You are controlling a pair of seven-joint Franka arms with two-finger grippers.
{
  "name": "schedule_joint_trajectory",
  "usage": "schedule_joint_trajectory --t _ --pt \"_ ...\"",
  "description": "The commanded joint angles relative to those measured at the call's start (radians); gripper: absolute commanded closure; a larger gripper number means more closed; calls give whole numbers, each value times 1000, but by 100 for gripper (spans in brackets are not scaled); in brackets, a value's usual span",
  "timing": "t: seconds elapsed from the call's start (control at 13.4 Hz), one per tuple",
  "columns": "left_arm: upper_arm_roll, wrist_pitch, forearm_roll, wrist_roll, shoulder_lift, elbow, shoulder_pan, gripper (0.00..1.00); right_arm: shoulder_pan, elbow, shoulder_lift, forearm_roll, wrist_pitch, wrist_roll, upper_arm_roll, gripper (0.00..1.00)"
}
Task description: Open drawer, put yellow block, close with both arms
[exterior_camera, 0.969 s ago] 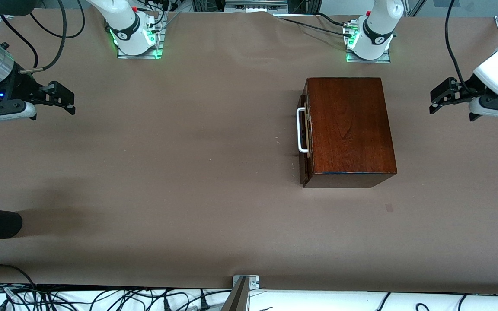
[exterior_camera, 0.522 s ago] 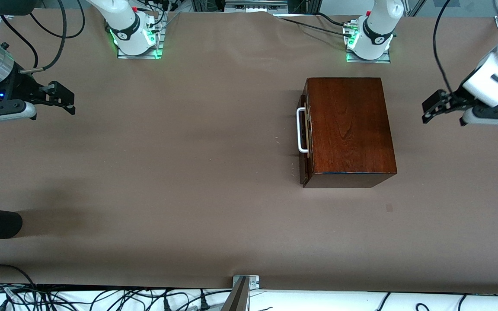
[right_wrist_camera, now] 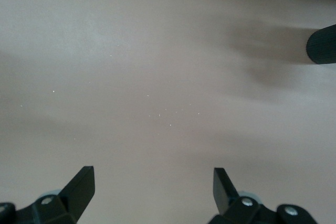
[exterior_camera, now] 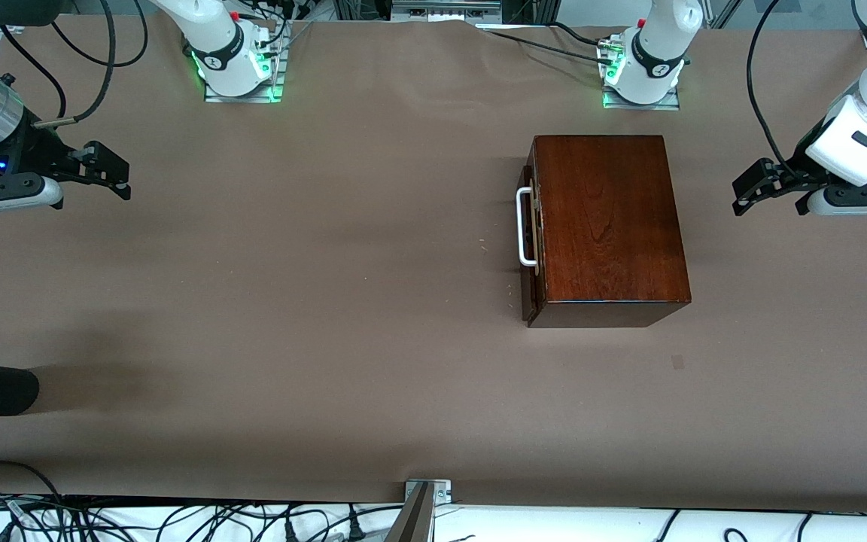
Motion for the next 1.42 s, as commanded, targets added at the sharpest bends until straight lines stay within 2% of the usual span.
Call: schedule_joint_trajectory --t 0.0,0.45,0.67,0.82,1.04,1.34 --pt "-2 -18 -18 -9 -11 4 8 0 3 23 8 4 -7 7 -1 0" --pt "-8 -20 -20 -7 0 21 20 0 3 23 8 4 -7 7 -1 0" --pt "-68 -22 -18 -7 0 23 66 0 3 23 8 4 -7 7 -1 0" --pt "-59 -22 -17 -7 7 30 50 0 3 23 8 4 -7 5 -1 0" --pt "-48 -61 -17 -1 60 112 30 0 3 23 8 4 -7 5 -1 0" --pt "-48 -61 -17 3 60 107 30 0 3 23 8 4 -7 5 -1 0"
